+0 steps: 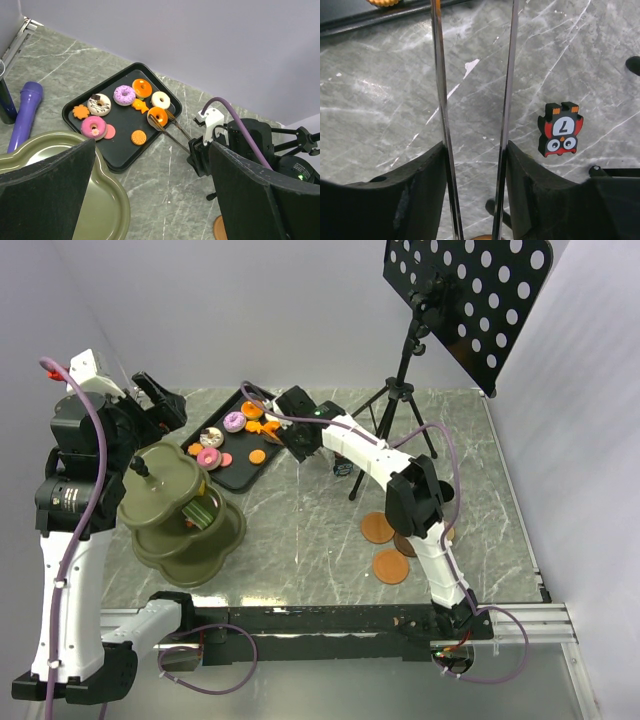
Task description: Serve the afternoon tea
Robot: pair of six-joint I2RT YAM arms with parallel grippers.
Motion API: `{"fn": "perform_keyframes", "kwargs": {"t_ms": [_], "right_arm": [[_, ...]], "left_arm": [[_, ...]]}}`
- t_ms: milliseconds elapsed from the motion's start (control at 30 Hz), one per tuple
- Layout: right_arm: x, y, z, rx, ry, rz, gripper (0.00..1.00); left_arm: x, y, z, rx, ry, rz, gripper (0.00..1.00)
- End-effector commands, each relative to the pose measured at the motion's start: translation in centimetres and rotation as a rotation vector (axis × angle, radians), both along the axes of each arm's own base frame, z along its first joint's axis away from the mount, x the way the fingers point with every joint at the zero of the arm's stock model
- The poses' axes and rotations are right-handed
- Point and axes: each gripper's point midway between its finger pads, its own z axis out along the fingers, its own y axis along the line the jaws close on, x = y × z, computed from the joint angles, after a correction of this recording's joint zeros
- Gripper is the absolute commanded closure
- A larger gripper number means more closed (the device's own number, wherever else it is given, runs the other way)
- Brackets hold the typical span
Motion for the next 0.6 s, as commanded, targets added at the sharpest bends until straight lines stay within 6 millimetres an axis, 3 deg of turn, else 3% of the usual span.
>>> {"fn": "perform_keyframes", "kwargs": {"t_ms": [0, 133, 233, 367, 567], "right_arm": [[0.1, 0.1, 0.3, -0.040, -0.016, 0.015, 0.51], [0.2, 0.3, 1.2, -0.031, -0.046, 0.016, 0.58], [0.3, 0.7, 3.0, 0.019, -0.081, 0.013, 0.61], [0.0, 1.4, 7.6, 0.116, -0.176, 0.019, 0.63], [-2.7, 1.2, 12.0, 0.204, -0.248, 0.043, 0.66]], "left_arm": [[-0.1, 0.2, 1.1, 0.009, -0.046, 0.003, 0.00], [-0.1, 0.3, 1.2, 0.013, -0.047, 0.005, 0.00], [-0.1, 0.3, 1.2, 0.013, -0.049, 0.005, 0.00], [0.0, 0.4, 1.3, 0.007, -0.054, 0.015, 0.00], [0.3, 0.4, 1.3, 0.003, -0.048, 0.019, 0.00]]}}
